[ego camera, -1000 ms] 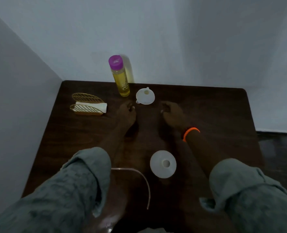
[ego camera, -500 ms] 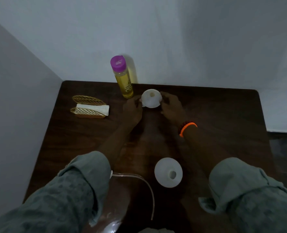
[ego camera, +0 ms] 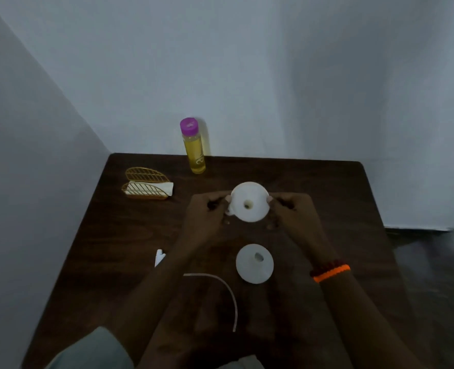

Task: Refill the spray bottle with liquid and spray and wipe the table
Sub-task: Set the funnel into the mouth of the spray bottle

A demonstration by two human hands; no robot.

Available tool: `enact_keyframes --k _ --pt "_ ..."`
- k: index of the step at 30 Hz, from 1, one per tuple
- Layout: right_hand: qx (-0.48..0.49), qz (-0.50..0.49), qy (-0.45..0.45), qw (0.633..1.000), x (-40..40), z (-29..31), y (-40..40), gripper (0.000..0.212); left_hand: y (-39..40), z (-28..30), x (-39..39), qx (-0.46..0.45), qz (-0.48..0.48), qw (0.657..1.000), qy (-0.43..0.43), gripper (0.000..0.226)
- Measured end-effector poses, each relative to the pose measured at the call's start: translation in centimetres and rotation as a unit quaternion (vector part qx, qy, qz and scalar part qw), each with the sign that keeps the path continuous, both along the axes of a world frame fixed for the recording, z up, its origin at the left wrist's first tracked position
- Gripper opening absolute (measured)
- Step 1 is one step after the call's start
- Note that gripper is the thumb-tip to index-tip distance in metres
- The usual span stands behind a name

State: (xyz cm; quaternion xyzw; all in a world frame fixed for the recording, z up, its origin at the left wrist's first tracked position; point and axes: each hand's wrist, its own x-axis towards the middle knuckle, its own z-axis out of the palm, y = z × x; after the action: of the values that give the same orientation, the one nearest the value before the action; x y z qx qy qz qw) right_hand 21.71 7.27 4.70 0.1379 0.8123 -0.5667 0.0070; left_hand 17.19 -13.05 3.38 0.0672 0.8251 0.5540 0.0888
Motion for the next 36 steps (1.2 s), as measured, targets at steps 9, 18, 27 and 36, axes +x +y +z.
enact_keyframes --k 9,18,27,36 --pt "0.007 -0.023 -0.027 0.999 6.4 2.6 0.6 0.015 -0.1 3.3 5.8 0.072 -0.025 0.993 -0.095 0.018" --pt "0.000 -0.021 -0.048 0.999 8.2 2.2 0.5 0.016 -0.1 2.6 7.7 0.065 -0.019 0.990 -0.123 0.017" --pt "-0.002 -0.013 -0.063 0.998 8.6 0.8 0.4 0.016 -0.3 0.8 8.2 0.047 -0.024 0.987 -0.149 0.017" --pt "-0.001 -0.001 -0.085 0.996 8.9 -0.2 0.4 0.016 -0.2 -0.2 8.4 0.038 -0.009 0.984 -0.172 0.015"
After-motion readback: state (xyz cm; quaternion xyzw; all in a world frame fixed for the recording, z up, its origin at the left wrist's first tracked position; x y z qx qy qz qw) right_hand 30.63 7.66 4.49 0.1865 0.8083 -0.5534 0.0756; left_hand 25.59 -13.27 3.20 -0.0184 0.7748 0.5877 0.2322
